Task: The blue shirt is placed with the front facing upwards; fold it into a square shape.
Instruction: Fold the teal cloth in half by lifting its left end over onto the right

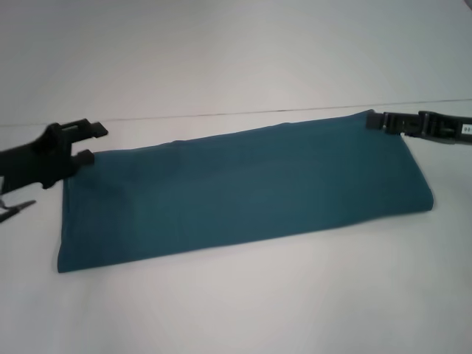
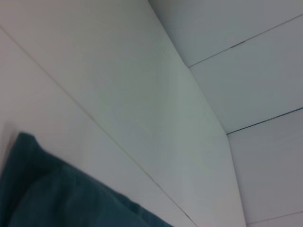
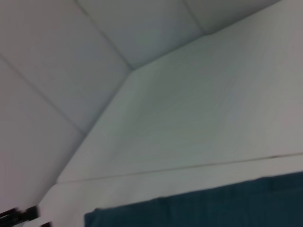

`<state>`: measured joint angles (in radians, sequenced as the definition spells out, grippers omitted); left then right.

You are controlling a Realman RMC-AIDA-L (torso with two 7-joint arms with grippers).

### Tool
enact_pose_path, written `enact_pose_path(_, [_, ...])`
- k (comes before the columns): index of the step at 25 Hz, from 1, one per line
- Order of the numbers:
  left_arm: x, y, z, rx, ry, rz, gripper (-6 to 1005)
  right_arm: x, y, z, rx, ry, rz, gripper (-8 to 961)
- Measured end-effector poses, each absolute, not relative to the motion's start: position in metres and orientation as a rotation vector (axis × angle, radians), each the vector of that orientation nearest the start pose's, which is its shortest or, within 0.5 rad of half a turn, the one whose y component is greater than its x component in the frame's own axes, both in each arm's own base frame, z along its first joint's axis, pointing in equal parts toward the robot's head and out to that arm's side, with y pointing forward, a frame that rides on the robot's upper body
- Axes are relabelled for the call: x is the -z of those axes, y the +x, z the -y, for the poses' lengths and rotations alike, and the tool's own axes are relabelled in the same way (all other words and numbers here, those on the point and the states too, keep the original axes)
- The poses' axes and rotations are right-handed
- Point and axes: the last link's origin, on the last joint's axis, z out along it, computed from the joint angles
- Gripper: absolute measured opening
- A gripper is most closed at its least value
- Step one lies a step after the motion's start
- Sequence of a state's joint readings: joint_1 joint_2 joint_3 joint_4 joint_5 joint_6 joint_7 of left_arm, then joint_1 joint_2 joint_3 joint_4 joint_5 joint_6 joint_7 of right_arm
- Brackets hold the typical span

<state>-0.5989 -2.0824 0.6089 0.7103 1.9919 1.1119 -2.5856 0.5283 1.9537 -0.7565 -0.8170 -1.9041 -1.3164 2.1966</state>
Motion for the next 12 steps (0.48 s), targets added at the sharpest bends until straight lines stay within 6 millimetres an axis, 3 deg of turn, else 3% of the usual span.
enact_pose_path(7, [-0.007, -0.287, -0.401, -1.244, 2.088, -2.584, 612, -0.076, 0.279, -0.371, -0.776, -2.244, -1.448, 703])
enact_pose_path(12, [-0.002, -0.296, -0.396, -1.224, 2.066, -2.629, 611, -0.068, 0.283, -0.364, -0.789, -2.268, -1.471, 703])
